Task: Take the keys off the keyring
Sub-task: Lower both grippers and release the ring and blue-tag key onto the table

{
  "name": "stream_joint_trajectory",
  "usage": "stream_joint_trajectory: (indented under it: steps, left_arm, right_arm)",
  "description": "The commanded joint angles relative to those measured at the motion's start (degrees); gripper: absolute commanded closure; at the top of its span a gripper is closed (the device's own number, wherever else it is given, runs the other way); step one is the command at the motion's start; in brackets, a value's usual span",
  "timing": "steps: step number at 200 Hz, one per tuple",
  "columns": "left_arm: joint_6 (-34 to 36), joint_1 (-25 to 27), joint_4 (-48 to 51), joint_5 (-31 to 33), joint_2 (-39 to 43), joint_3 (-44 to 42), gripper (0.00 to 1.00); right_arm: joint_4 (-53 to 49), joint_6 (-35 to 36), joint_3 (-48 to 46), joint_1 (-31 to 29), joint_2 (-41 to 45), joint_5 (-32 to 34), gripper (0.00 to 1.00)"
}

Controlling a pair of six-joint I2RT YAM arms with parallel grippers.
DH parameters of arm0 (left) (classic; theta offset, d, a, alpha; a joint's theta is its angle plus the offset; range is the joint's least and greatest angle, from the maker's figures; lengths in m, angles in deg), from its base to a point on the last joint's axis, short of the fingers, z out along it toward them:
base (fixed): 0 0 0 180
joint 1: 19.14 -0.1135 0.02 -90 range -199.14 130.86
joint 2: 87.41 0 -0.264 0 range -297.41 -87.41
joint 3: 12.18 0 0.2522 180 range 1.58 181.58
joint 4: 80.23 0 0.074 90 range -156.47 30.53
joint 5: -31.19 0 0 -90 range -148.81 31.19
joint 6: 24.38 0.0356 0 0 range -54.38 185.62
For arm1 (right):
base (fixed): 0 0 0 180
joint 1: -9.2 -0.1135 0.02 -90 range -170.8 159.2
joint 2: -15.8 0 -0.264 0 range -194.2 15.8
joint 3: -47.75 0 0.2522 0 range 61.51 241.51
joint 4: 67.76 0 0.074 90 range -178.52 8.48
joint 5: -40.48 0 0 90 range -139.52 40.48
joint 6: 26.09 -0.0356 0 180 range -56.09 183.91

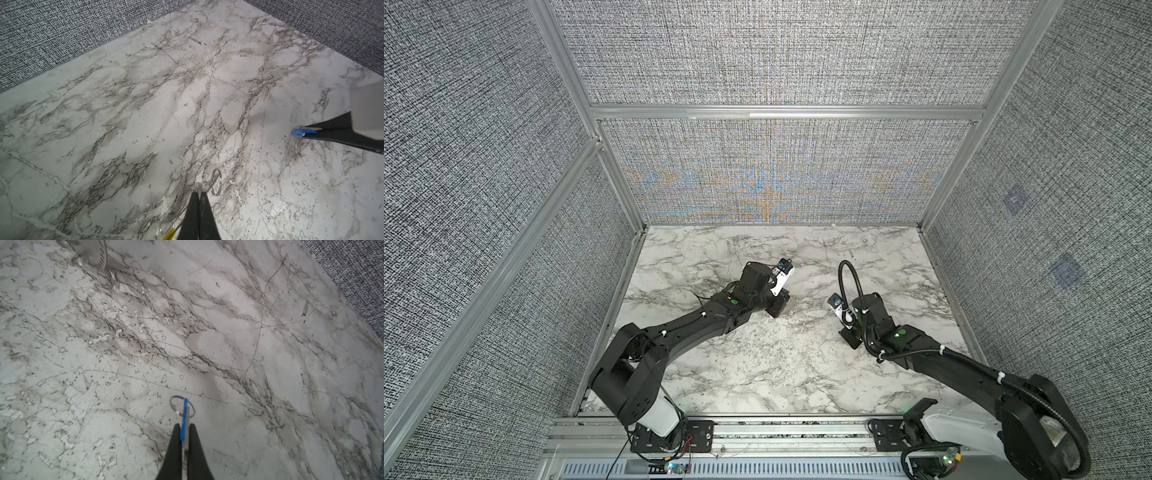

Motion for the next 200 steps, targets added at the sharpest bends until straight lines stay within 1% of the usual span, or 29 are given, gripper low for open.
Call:
stream_joint_trajectory:
  steps: [1,30,57,90,99,128,150,162,173,178,194,200]
  left_arm:
    - [-1.8,-0.1,1.6,1.9,-3.8,2.2,1.00]
    - [-1.7,-0.4,2.3,1.3,-9.6,6.6,1.00]
    - [-0.4,-1.4,3.4,-1.9,-15.1,11.9,1.00]
    - [2.1,-1.7,13.1,-4.8,-22.7,24.1,1.00]
    - [2.6,-2.0,14.0,-5.6,-25.6,26.3,1.00]
    - [2.3,-3.5,14.3,-8.2,-29.9,31.8,1.00]
    - [3.1,-4.0,17.6,-10.0,-34.4,37.6,1.00]
    - [3.4,-4.2,18.9,-11.7,-36.5,40.5,1.00]
    - [3.0,-4.4,19.2,-13.6,-37.8,42.2,0.96]
    - [2.9,-4.4,19.2,-14.5,-38.2,42.9,0.92]
    - [2.6,-4.5,19.1,-15.7,-39.3,44.9,0.79]
    - [2.4,-4.6,19.2,-15.6,-39.5,45.5,0.74]
  right_arm:
    - [3.8,0.5,-0.4,0.3,-2.2,-1.3,1.00]
    - [6.1,1.2,-0.3,0.7,-6.1,-2.2,1.00]
    - [7.0,1.8,1.4,1.5,-10.1,-2.8,1.00]
    - [7.4,3.5,3.7,3.1,-13.6,-4.0,1.00]
    - [7.7,3.9,4.0,3.6,-14.4,-4.1,1.00]
    - [6.7,5.2,6.2,4.7,-17.4,-4.4,1.00]
    - [6.7,4.8,7.5,5.7,-19.3,-5.2,1.00]
    - [5.9,4.2,8.6,6.0,-20.1,-5.7,0.97]
    - [5.1,3.8,9.5,6.3,-20.4,-6.1,0.92]
    - [4.7,3.8,9.8,6.3,-20.4,-6.3,0.89]
    - [3.8,4.1,10.1,6.6,-20.0,-6.3,0.73]
    - [3.4,4.1,10.2,7.0,-19.5,-6.3,0.66]
